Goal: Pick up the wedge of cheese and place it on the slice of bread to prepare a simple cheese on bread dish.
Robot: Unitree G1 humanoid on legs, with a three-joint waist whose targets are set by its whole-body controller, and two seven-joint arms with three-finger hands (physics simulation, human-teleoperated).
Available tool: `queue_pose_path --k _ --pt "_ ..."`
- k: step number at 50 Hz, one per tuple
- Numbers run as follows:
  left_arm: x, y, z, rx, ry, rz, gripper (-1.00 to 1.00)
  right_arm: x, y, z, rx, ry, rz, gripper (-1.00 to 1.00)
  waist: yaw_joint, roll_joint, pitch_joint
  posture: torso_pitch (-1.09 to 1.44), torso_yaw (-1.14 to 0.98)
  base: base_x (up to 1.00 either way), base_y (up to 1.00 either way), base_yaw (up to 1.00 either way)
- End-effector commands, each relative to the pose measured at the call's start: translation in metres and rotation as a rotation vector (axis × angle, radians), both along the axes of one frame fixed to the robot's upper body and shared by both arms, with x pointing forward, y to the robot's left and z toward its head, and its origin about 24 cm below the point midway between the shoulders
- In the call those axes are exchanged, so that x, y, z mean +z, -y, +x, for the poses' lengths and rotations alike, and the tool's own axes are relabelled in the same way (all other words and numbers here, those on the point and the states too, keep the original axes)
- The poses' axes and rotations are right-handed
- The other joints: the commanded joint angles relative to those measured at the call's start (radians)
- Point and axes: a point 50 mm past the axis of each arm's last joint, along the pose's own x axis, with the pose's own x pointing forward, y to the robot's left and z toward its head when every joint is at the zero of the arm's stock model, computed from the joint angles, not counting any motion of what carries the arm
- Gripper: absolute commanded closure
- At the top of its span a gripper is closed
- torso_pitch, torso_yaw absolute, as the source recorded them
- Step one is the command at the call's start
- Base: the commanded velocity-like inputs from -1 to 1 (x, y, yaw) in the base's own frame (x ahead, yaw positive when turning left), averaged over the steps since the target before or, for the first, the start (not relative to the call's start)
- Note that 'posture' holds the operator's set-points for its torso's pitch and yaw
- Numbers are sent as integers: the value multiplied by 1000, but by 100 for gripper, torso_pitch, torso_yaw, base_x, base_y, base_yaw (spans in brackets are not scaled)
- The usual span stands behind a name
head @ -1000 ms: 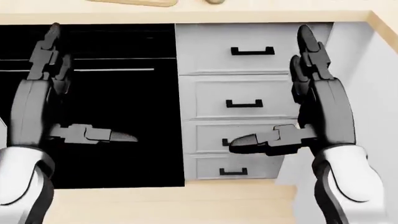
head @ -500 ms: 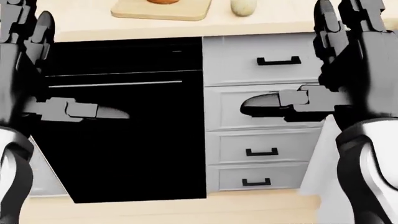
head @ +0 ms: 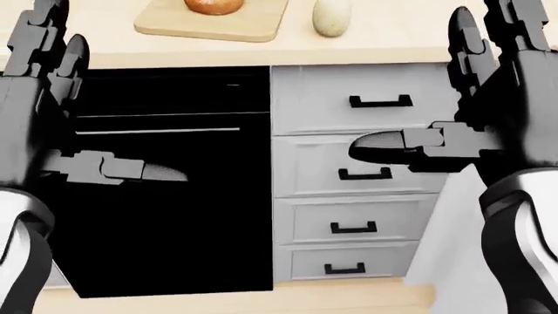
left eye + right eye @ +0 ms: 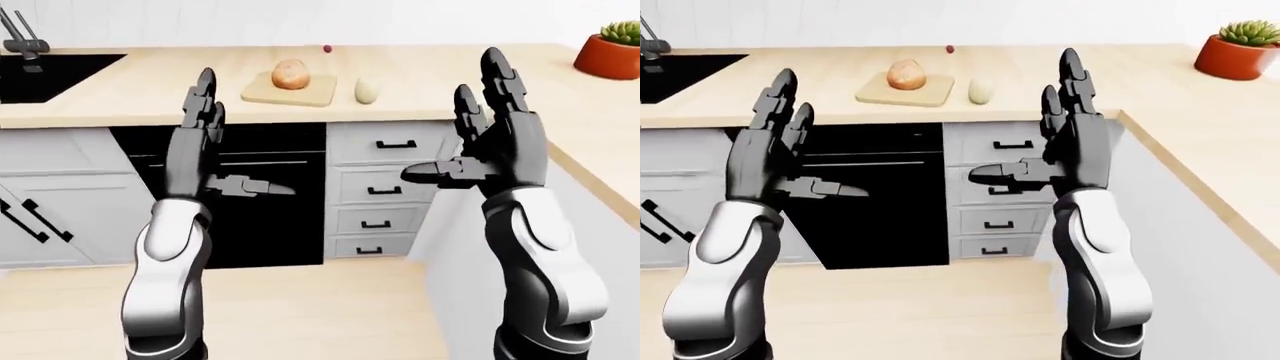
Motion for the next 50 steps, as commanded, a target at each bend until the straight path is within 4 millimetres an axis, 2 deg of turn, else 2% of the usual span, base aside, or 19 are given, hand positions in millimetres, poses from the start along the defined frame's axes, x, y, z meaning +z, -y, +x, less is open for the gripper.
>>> queue_pose_path --k 1,5,7,9,10,12,19,21,23,24,25,33,35,37,38,40,44,48,50 --pt "20 -5 -7 26 113 8 -100 19 -7 -7 36 108 -4 -100 9 -2 -25 0 0 44 -5 0" --pt "20 -5 -9 30 115 10 -100 19 -7 -8 36 113 -13 -100 -5 44 -3 0 0 46 -7 0" --pt "20 -5 -9 29 115 10 -100 18 -8 -8 38 112 -16 -100 -11 74 -11 0 0 46 -6 0" --pt "18 -5 -8 31 111 11 -100 17 -7 -8 32 113 -32 -100 -11 125 -31 0 0 46 -1 0" --pt "18 -5 -9 31 111 12 -100 17 -7 -7 32 113 -30 -100 -1 107 -26 0 0 46 0 0" --pt "16 -4 -8 28 109 11 -100 17 -9 -8 40 114 -40 -100 3 114 -6 0 0 46 0 0" --pt "15 -2 -10 16 106 13 -100 17 -7 -9 41 114 -27 -100 31 63 -14 0 0 46 0 0" --pt "16 -3 -9 18 108 11 -100 18 -8 -9 45 116 -19 -100 36 34 -22 0 0 46 0 0" --pt "15 -4 -10 25 108 10 -100 17 -8 -9 44 115 -22 -100 29 -29 -44 0 0 46 0 0" --pt "15 -4 -10 25 109 10 -100 17 -9 -9 47 114 -22 -100 18 -1 -21 0 0 45 0 0" --pt "15 -4 -9 25 108 11 -100 17 -9 -8 49 114 -24 -100 28 -17 -7 0 0 46 0 0" --pt "17 -4 -10 24 110 15 -100 16 -9 -8 50 113 -32 -100 -7 36 -9 0 0 45 0 0" --pt "17 -5 -10 24 109 16 -100 17 -9 -9 53 114 -33 -100 -8 63 -32 0 0 22 0 0" --pt "17 -4 -10 21 109 17 -100 16 -8 -8 47 110 -35 -100 -5 118 -50 0 0 21 0 0" --pt "18 -5 -10 21 110 17 -100 16 -9 -9 49 111 -34 -100 -1 102 -53 0 0 22 0 0" --pt "17 -6 -11 24 111 16 -100 17 -10 -10 52 112 -37 -100 4 117 -22 0 0 21 0 0" --pt "17 -7 -12 30 111 16 -100 15 -10 -8 48 105 -39 -100 15 91 -36 0 0 21 0 0" --pt "15 -7 -11 29 109 15 -100 14 -10 -8 51 103 -40 -100 17 50 -37 0 0 12 0 0" --pt "15 -7 -12 29 110 14 -100 16 -11 -9 51 104 -42 -100 17 11 -45 0 0 9 0 0"
